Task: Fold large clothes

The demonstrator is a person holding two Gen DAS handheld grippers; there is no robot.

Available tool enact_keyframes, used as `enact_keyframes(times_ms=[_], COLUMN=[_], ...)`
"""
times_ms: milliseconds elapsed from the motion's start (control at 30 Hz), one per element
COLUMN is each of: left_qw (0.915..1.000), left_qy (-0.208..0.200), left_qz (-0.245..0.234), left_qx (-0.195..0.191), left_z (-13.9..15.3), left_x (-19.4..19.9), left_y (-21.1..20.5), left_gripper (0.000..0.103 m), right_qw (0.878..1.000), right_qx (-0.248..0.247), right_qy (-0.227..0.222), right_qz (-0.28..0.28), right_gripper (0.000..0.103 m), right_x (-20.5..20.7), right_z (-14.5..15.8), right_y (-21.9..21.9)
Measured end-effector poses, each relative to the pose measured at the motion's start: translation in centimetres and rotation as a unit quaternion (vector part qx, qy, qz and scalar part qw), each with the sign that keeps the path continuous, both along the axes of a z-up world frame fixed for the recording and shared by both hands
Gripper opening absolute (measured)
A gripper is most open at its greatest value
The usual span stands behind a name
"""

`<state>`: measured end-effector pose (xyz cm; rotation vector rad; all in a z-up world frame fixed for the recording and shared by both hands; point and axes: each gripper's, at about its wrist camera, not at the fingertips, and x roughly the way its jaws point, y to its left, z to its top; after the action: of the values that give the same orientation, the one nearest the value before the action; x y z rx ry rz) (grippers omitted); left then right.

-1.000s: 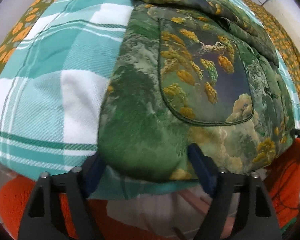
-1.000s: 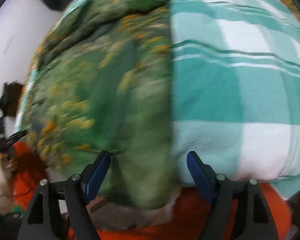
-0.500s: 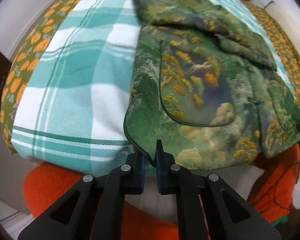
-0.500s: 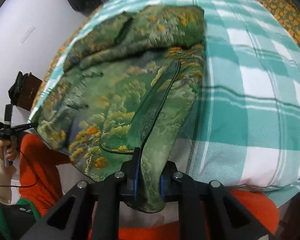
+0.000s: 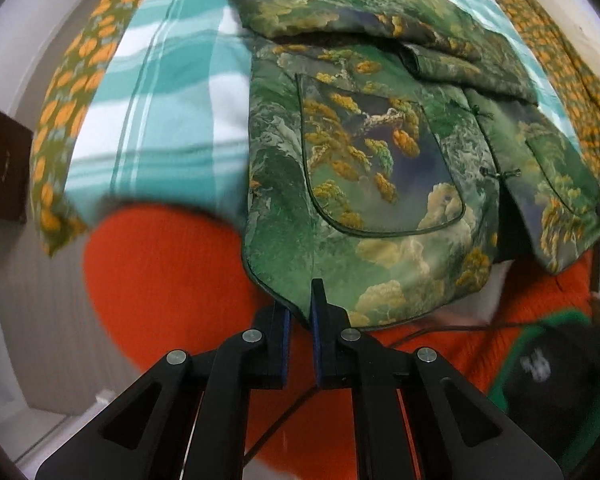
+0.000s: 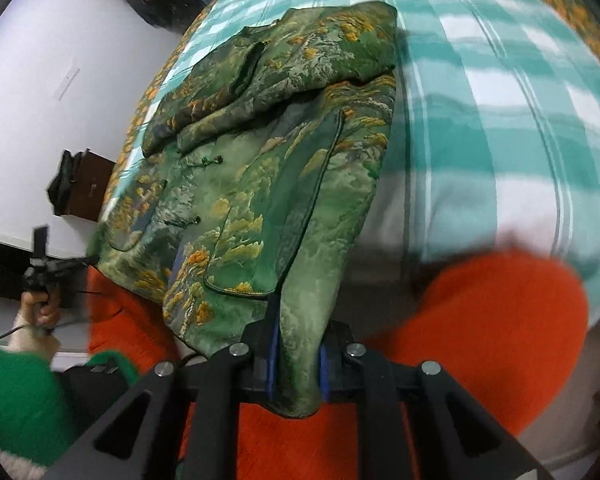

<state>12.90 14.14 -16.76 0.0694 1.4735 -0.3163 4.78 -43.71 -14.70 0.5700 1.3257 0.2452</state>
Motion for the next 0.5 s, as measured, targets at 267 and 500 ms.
enact_keyframes(times_ms=[267, 500], left_qw=[0.9843, 0.9766], left_qy=[-0.103, -0.185], left_qz=[0.072, 0.07], left_qx=[-0.124, -0.085], left_z=[8.8, 8.5], left_x=[6.9, 19.7], left_y=[2.6, -2.3], left_gripper=[0.007, 0.006], right_qw=[0.995, 0.988], right_qx=[0.042, 0.003], right_qy=[-0.09, -0.155], right_qz=[-0.029, -0.028], right_gripper=[0.015, 0.014], right_x=[5.6, 19.4], right_z=[5.7, 4.8], right_y=[-3.5, -4.9])
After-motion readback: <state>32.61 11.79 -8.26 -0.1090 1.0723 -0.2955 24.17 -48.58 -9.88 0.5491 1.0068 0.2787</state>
